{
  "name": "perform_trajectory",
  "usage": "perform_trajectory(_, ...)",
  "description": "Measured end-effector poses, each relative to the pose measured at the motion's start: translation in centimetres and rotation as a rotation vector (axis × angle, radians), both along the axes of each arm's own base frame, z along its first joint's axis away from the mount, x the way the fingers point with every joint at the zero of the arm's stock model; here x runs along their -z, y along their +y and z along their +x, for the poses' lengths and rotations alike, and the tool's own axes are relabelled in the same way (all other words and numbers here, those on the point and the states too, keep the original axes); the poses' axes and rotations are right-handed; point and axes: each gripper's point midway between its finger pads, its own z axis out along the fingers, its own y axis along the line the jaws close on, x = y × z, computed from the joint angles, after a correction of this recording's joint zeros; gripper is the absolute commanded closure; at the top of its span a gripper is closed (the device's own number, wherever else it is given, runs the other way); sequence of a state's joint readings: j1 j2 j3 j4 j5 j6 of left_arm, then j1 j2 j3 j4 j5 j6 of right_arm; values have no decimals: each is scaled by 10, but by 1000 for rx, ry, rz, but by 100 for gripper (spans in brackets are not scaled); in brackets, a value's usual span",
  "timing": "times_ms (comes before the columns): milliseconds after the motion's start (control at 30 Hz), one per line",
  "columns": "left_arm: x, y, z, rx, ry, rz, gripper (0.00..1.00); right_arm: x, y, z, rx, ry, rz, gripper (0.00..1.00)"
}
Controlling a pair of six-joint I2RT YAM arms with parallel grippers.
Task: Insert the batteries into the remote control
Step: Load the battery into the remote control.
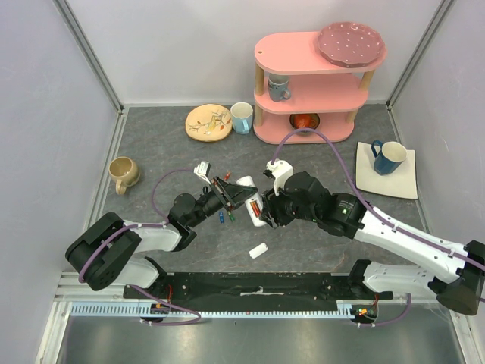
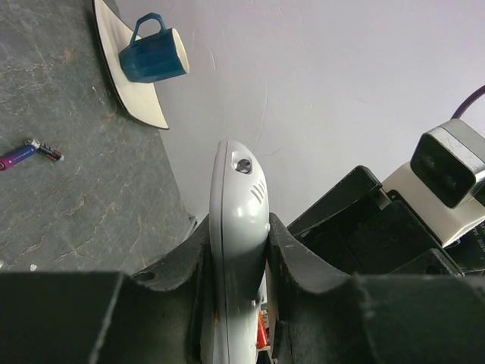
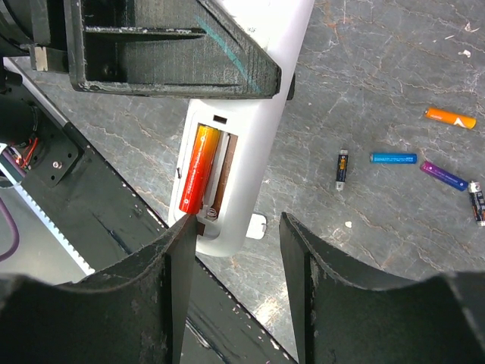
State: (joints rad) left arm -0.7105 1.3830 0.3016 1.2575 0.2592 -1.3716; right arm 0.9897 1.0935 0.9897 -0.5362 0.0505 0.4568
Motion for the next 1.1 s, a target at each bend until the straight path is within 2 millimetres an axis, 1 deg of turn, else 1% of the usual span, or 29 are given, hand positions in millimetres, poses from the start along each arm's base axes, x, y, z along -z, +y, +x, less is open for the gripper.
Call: perform_trajectory(1100, 15, -4, 0, -8, 28, 45, 98, 15, 6, -2, -25, 51, -53, 43)
